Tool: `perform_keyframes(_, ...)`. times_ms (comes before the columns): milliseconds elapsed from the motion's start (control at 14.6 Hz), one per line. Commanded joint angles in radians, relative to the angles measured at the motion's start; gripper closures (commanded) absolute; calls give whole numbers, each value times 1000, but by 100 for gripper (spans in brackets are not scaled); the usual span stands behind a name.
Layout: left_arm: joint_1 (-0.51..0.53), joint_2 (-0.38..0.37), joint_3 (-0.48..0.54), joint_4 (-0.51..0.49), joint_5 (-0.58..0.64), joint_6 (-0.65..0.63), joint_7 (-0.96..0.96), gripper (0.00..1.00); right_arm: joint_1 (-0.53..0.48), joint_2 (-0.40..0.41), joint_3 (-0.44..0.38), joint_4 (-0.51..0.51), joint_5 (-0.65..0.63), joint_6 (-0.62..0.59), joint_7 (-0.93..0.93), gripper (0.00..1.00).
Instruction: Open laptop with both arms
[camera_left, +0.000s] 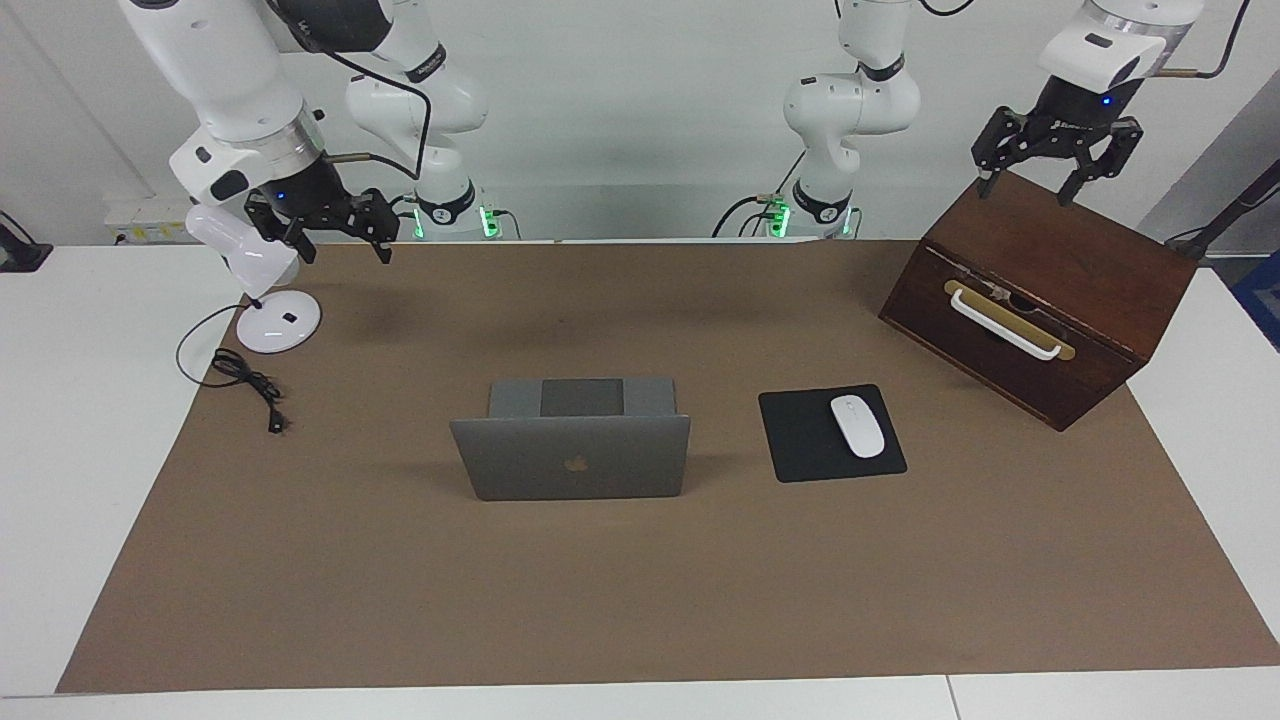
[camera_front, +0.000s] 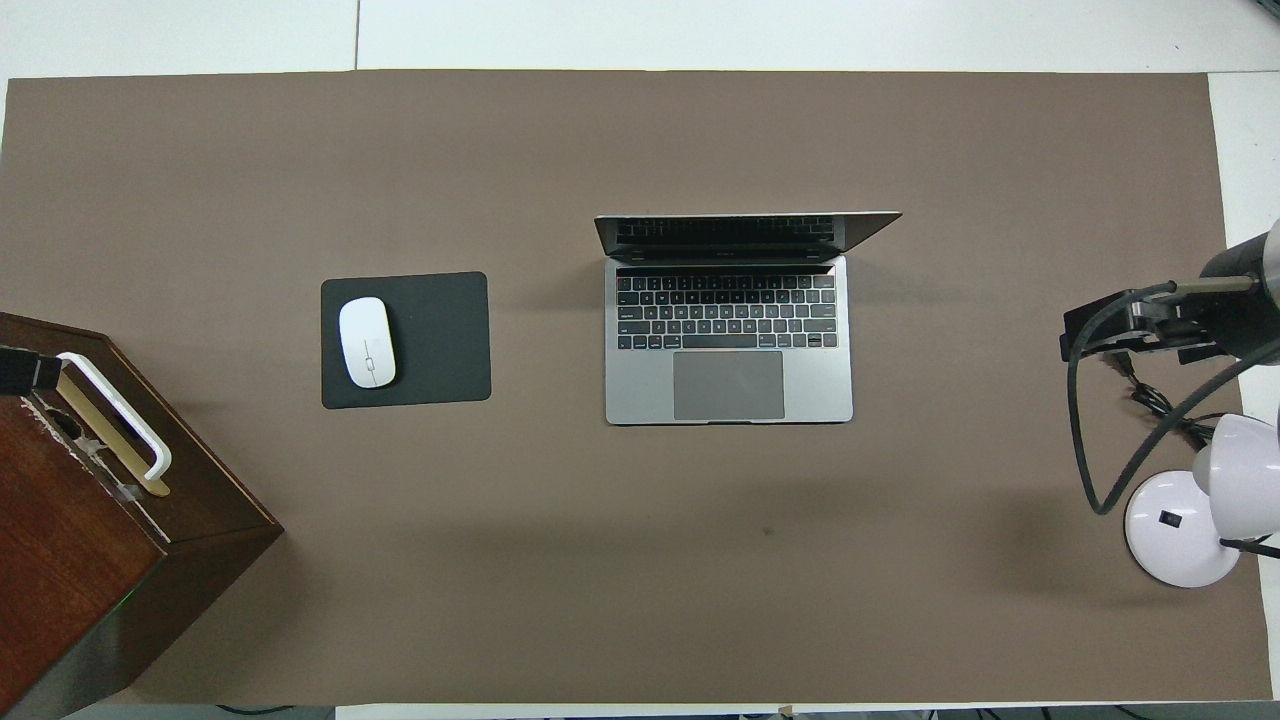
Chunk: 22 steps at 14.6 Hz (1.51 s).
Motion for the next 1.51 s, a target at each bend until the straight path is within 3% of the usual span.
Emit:
perform_keyframes(0, 17, 16, -12, 13, 16, -1, 0, 0, -21, -25, 7, -34, 35, 33, 15, 0)
perform_keyframes(823, 20, -24, -12, -96, 16, 22, -14, 0, -21, -20, 5, -25, 5, 67, 3, 0)
perform_keyframes(1441, 23, -8, -12, -85, 18, 0, -15, 0, -18, -16, 5, -24, 5, 73, 5, 0)
